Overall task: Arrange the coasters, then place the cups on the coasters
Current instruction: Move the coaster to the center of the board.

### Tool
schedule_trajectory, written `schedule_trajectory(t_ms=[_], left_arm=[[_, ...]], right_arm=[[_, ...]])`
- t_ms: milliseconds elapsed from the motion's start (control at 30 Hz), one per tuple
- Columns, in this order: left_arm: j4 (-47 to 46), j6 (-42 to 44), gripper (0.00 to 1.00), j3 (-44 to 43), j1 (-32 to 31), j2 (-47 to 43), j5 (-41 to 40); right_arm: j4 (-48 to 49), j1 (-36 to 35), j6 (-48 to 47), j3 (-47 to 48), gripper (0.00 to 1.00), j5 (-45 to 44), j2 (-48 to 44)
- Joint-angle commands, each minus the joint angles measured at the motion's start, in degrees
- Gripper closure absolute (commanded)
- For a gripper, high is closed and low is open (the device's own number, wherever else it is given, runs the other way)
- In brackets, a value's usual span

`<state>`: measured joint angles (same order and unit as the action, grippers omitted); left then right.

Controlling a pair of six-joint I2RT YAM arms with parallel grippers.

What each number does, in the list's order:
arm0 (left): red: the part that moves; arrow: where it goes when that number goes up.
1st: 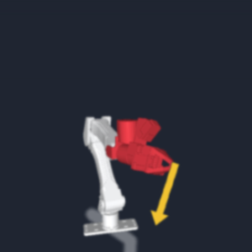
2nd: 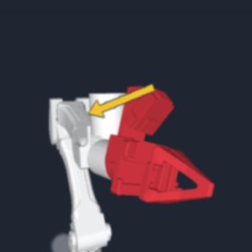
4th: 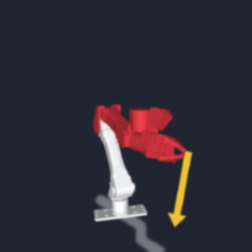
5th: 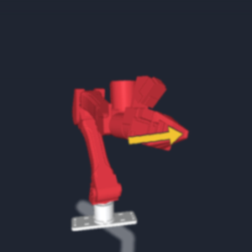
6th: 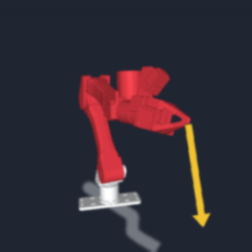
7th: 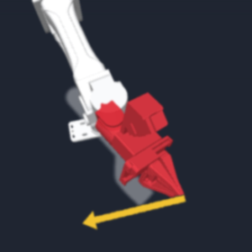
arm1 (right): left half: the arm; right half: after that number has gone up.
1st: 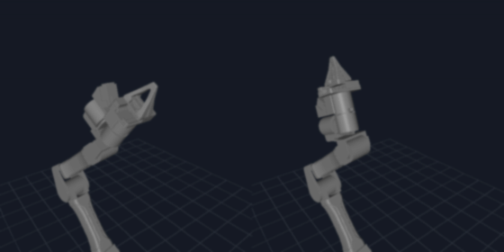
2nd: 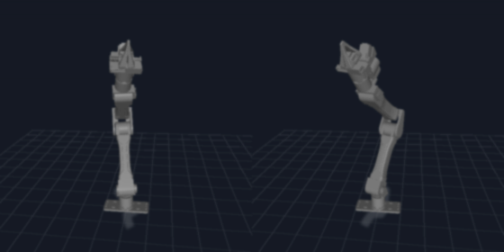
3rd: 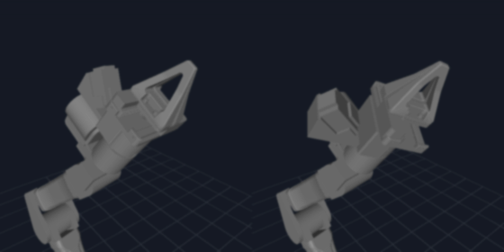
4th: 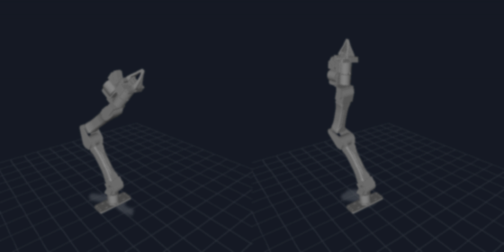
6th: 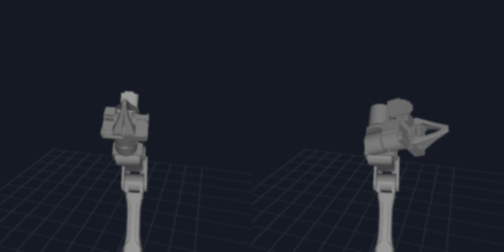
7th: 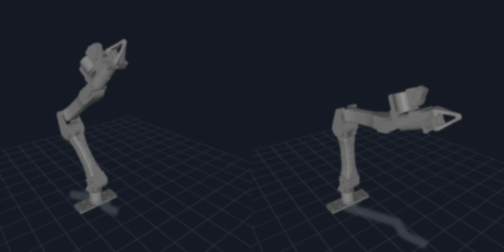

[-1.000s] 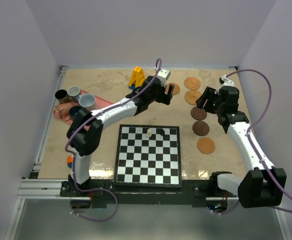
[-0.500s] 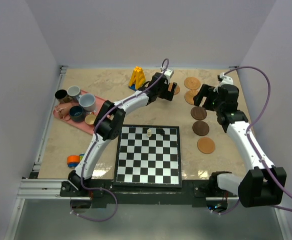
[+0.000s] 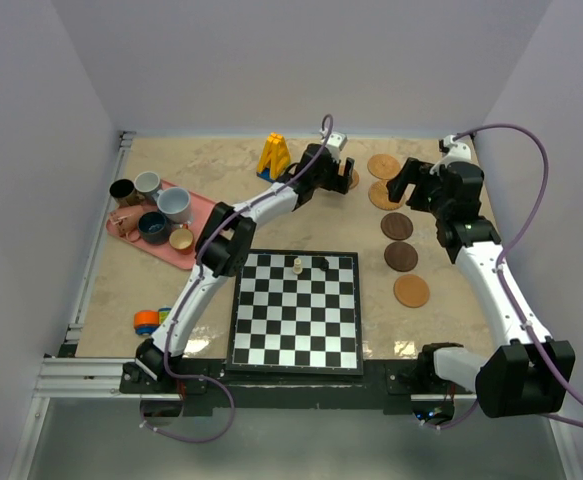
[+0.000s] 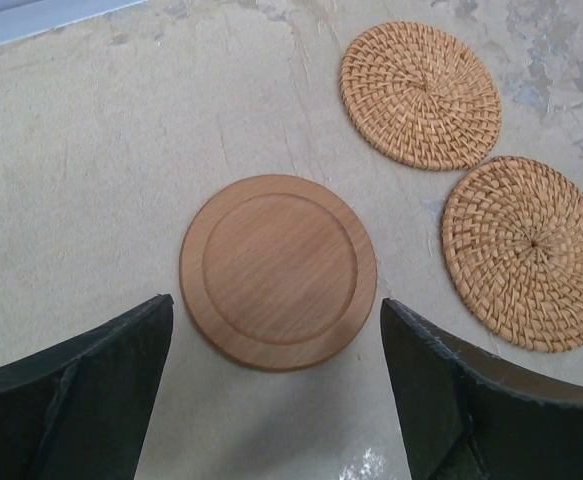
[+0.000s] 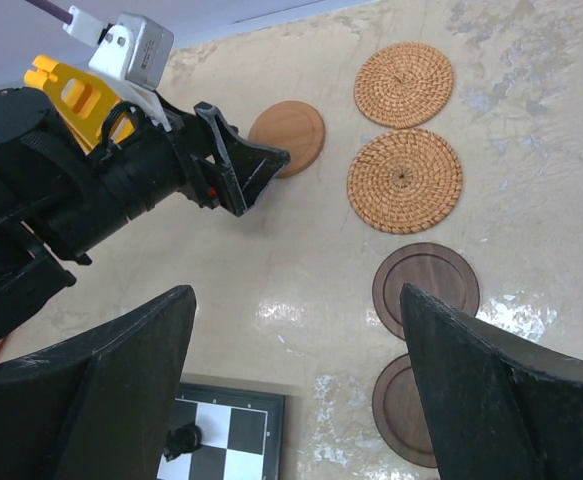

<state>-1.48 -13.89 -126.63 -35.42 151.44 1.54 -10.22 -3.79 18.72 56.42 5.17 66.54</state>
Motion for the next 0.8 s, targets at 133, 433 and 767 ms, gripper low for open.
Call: schedule_trajectory(t_ms=[133, 433, 767], left_arm=[[-4.85, -1.84, 0.20, -6.09, 0.53, 3.78, 1.80], [0.50, -9.48, 0.48, -4.77, 0.70, 3.78, 4.70], [2.89, -16.17, 0.67, 3.66, 0.70, -0.26, 8.74]], right_arm=[[2.48, -0.08, -1.84, 1.23, 0.13, 2.03, 0.52], [3.19, -0.07, -2.11, 0.36, 0.14, 2.12, 1.57], [5.91, -0.08, -3.34, 1.05, 0.16, 1.77, 11.23]])
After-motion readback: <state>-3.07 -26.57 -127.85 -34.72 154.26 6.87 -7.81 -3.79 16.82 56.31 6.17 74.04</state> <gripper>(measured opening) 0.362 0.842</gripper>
